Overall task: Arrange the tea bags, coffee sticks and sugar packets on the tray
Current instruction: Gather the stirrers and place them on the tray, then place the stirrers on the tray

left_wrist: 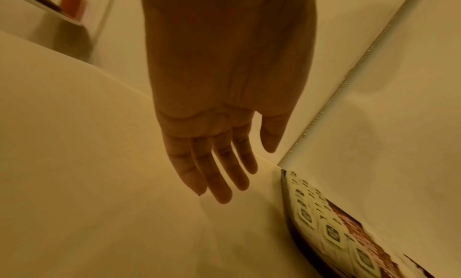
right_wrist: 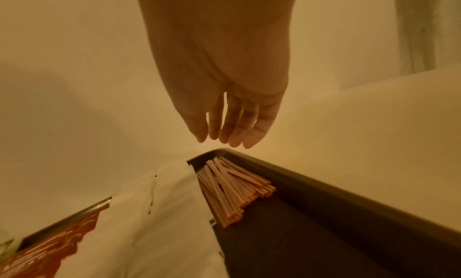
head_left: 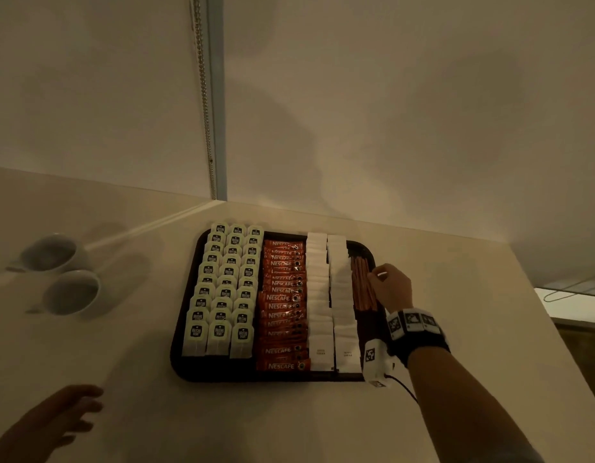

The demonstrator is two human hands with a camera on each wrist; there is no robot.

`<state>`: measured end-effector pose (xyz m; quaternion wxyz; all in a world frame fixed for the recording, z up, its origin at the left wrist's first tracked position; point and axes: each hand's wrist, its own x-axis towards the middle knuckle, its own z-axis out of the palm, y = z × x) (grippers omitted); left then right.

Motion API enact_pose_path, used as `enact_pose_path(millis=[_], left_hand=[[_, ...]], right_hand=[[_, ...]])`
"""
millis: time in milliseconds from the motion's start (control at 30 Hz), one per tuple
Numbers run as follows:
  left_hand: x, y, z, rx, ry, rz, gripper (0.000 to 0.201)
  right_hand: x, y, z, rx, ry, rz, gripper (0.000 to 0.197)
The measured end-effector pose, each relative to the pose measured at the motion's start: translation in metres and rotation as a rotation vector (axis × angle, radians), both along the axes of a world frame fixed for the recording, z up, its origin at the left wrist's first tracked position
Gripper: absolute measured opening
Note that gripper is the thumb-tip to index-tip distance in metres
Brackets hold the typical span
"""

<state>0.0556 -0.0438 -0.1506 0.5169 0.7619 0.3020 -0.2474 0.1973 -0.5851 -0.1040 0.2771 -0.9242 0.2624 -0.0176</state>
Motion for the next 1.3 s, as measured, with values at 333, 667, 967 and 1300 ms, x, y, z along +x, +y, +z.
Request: enact_pose_path(millis=[333, 667, 967, 1300], left_hand=[[0.058, -0.097, 0.027, 0.007, -0.222, -0.173, 0.049], [0.056, -0.123, 0.014, 0.11, -0.377, -0.251, 0.041], [0.04, -0.106, 0.002, 0.076, -0.337, -0.227, 0.061], [0.02, -0.098, 0.003, 0.013, -0.349, -0.178, 0.059]], right_hand=[[-0.109, -0.004, -0.024, 0.032, 0.081, -0.063, 0.037], [-0.153, 0.017, -0.03, 0.21, -0.012, -0.21, 0.039], [-0.178, 0.026, -0.032, 0.202, -0.024, -0.215, 0.037], [-0.195, 0.034, -0.03, 0.233, -0.027, -0.214, 0.037]])
